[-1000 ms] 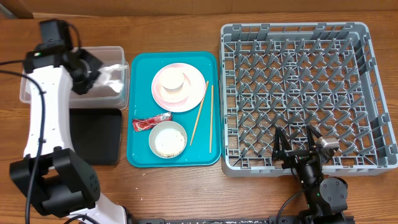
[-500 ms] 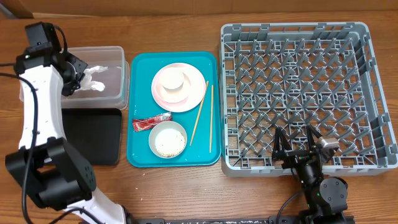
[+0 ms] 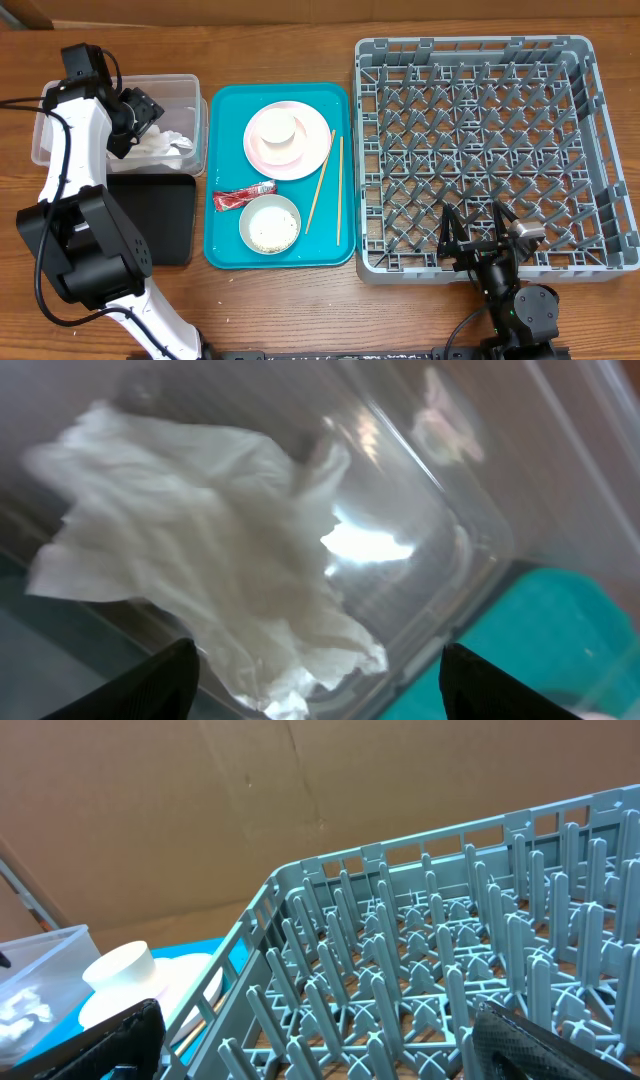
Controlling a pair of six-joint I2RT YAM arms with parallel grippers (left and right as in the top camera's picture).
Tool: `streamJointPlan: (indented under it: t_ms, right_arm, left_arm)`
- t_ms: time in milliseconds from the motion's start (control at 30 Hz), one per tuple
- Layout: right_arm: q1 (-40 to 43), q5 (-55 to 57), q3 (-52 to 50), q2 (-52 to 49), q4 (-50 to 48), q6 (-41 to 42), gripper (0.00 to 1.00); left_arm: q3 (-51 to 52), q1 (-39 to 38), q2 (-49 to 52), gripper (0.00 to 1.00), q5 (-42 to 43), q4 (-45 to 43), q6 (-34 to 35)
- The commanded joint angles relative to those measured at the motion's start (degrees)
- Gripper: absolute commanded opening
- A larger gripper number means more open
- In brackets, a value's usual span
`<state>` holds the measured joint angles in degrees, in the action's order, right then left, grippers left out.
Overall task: Sort waste into correct bins and load items into the dishwasher
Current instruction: 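Move the left gripper back over the teal tray near the rice bowl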
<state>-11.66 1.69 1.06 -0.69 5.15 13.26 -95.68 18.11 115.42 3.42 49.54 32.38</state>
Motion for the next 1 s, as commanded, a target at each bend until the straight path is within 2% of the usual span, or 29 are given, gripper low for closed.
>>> streamJointPlan:
  t_ms: [0,100,267,367,433,500,567,800,967]
  right_arm:
    - [0.2,-0.1,-0.6,0.5,-0.5,-0.2,1.00]
    - [0.2,-0.1,-0.6,0.5,-0.5,-0.2,1.00]
    - [0.2,-0.1,-0.6,0.5,-0.5,-0.2,1.00]
    - [0.2,-0.1,-0.6,0.5,-0.5,-0.2,1.00]
    - [0.2,-0.1,-0.6,0.5,-0.5,-0.2,1.00]
    - [0.2,-0.1,-0.6,0.5,-0.5,-0.2,1.00]
    - [0.2,-0.1,-0.6,0.5,-0.5,-0.2,1.00]
    - [0.2,-0.1,-0.6,0.5,-0.5,-0.2,1.00]
    - [0.2,-0.1,-0.6,0.5,-0.5,-0.2,1.00]
  left_arm:
    - [-3.9,0.0,-3.8,0.78,7.5,2.2,-3.2]
    - [-4.7,-0.2,-7.3,0.73,11.2,6.3,-3.2]
    - [-4.7,-1.9,-14.0,0.58,16.3,16.7,-3.3]
    - [-4.7,-3.4,-16.4,0.30,18.7,23.9,-3.3]
    - [-4.7,-4.4,-17.0,0.25,20.8,28.5,-3.7]
    - [-4.6,-5.6,-16.9,0.18,24.1,32.3,-7.3]
    - [-4.5,-7.1,-16.8,0.04,25.8,34.9,-11.6]
    - [-3.3,-16.0,-16.8,0.04,20.8,39.9,-12.3]
    - [-2.7,-24.2,-16.8,0.04,14.0,39.5,-6.3]
